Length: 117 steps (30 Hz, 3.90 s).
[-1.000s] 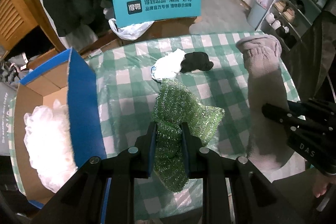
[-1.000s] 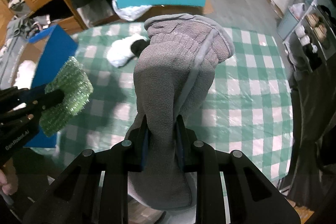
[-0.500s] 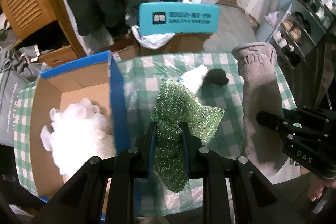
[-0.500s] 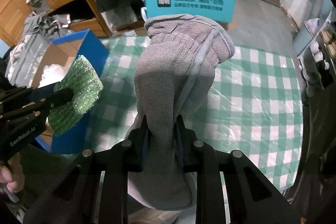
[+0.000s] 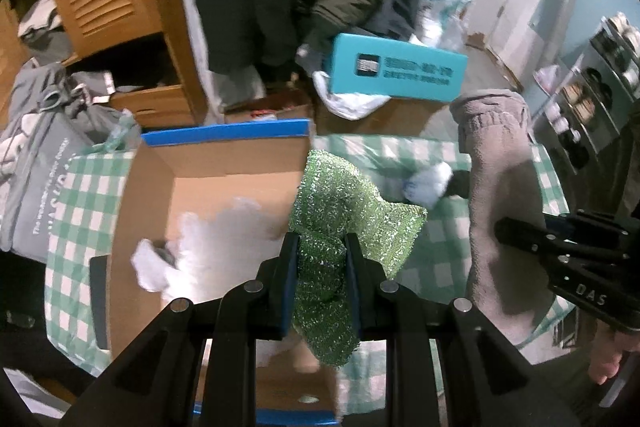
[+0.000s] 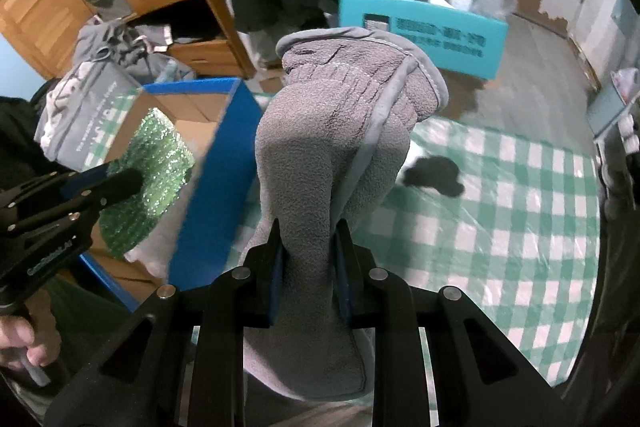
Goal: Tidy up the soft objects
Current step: 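Carry the green scrubber and grey fleece item over the box with both grippers, then lower both items into the box and open both grippers, then move both grippers out of the box toward the white cloth and black sock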
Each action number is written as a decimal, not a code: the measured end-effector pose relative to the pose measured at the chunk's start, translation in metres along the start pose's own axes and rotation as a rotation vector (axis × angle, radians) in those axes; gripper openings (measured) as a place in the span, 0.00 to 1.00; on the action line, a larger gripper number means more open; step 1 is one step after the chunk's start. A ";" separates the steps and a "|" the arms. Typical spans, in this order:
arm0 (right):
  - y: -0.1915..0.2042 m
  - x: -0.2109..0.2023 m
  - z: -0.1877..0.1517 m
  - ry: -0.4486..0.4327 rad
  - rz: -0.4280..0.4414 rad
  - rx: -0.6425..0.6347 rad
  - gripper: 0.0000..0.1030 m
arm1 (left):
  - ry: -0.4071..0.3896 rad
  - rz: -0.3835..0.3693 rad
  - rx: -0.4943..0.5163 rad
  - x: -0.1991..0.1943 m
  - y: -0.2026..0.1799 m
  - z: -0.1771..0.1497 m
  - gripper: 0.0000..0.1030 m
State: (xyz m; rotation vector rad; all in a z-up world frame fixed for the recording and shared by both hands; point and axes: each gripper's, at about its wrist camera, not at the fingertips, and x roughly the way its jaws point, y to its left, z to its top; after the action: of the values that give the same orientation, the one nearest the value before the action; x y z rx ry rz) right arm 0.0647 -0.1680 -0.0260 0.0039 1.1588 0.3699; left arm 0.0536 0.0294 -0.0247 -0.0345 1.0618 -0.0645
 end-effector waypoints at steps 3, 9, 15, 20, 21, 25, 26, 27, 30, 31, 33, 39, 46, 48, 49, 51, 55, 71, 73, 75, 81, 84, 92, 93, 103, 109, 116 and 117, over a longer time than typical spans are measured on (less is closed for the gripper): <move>0.017 0.002 0.011 0.000 0.013 -0.022 0.20 | 0.001 0.006 -0.031 0.000 0.018 0.001 0.21; 0.052 0.011 0.029 0.004 0.040 -0.070 0.20 | -0.008 0.031 -0.081 -0.003 0.050 0.003 0.21; 0.085 0.022 0.046 0.017 0.070 -0.106 0.20 | -0.019 0.063 -0.132 -0.006 0.084 0.006 0.21; 0.111 0.034 0.059 0.033 0.095 -0.134 0.20 | 0.003 0.062 -0.178 0.001 0.109 0.004 0.21; 0.116 0.037 0.061 0.039 0.100 -0.137 0.20 | 0.006 0.067 -0.185 0.003 0.112 0.004 0.21; 0.134 0.055 0.066 0.070 0.113 -0.154 0.20 | 0.014 0.074 -0.213 0.007 0.126 0.003 0.21; 0.136 0.059 0.067 0.077 0.117 -0.157 0.20 | 0.019 0.076 -0.219 0.008 0.130 0.002 0.21; 0.140 0.063 0.068 0.085 0.119 -0.161 0.20 | 0.026 0.077 -0.223 0.011 0.134 0.002 0.21; 0.148 0.076 0.069 0.110 0.124 -0.173 0.20 | 0.053 0.093 -0.241 0.021 0.143 -0.001 0.22; 0.150 0.081 0.068 0.119 0.124 -0.177 0.21 | 0.061 0.095 -0.246 0.023 0.145 -0.002 0.22; 0.152 0.089 0.068 0.140 0.135 -0.175 0.23 | 0.073 0.103 -0.250 0.026 0.147 -0.004 0.22; 0.157 0.100 0.068 0.167 0.137 -0.186 0.41 | 0.062 0.133 -0.225 0.022 0.145 -0.005 0.32; 0.161 0.080 0.070 0.076 0.090 -0.219 0.65 | 0.032 0.162 -0.209 0.012 0.141 -0.003 0.57; 0.159 0.073 0.070 0.051 0.064 -0.226 0.66 | 0.024 0.161 -0.211 0.009 0.140 -0.002 0.58; 0.157 0.070 0.070 0.042 0.057 -0.225 0.66 | 0.020 0.153 -0.211 0.007 0.139 -0.001 0.58; 0.151 0.066 0.070 0.031 0.045 -0.218 0.67 | 0.012 0.142 -0.206 0.005 0.135 0.000 0.60; 0.136 0.061 0.067 0.024 0.022 -0.192 0.67 | 0.003 0.132 -0.175 0.002 0.120 0.003 0.62; 0.054 0.044 0.044 0.019 -0.051 -0.056 0.67 | -0.001 0.077 -0.060 0.007 0.055 0.013 0.67; 0.044 0.040 0.042 0.014 -0.064 -0.042 0.67 | -0.002 0.072 -0.046 0.008 0.047 0.014 0.68; 0.034 0.037 0.039 0.008 -0.072 -0.026 0.67 | 0.001 0.075 -0.035 0.010 0.039 0.013 0.71; 0.008 0.031 0.033 0.006 -0.090 0.023 0.67 | 0.014 0.074 0.013 0.016 0.015 0.013 0.71; -0.002 0.029 0.028 0.012 -0.109 0.033 0.67 | 0.019 0.069 0.026 0.020 0.004 0.014 0.72; -0.031 0.029 0.016 0.024 -0.134 0.065 0.67 | 0.032 0.064 0.075 0.029 -0.024 0.017 0.75; -0.036 0.029 0.014 0.028 -0.135 0.072 0.68 | 0.036 0.061 0.083 0.031 -0.028 0.018 0.75; -0.080 0.039 0.003 0.067 -0.161 0.140 0.68 | 0.073 0.037 0.153 0.052 -0.071 0.021 0.78; -0.103 0.048 0.006 0.101 -0.182 0.145 0.68 | 0.116 0.011 0.194 0.076 -0.094 0.027 0.80; -0.129 0.062 0.018 0.118 -0.172 0.167 0.68 | 0.167 -0.026 0.227 0.109 -0.116 0.037 0.80; -0.132 0.065 0.020 0.122 -0.172 0.171 0.68 | 0.175 -0.032 0.229 0.115 -0.119 0.039 0.80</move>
State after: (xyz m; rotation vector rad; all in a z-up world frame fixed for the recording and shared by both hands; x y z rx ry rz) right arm 0.1421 -0.2695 -0.1010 0.0315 1.2984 0.1190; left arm 0.1388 -0.0970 -0.0986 0.1641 1.2225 -0.2207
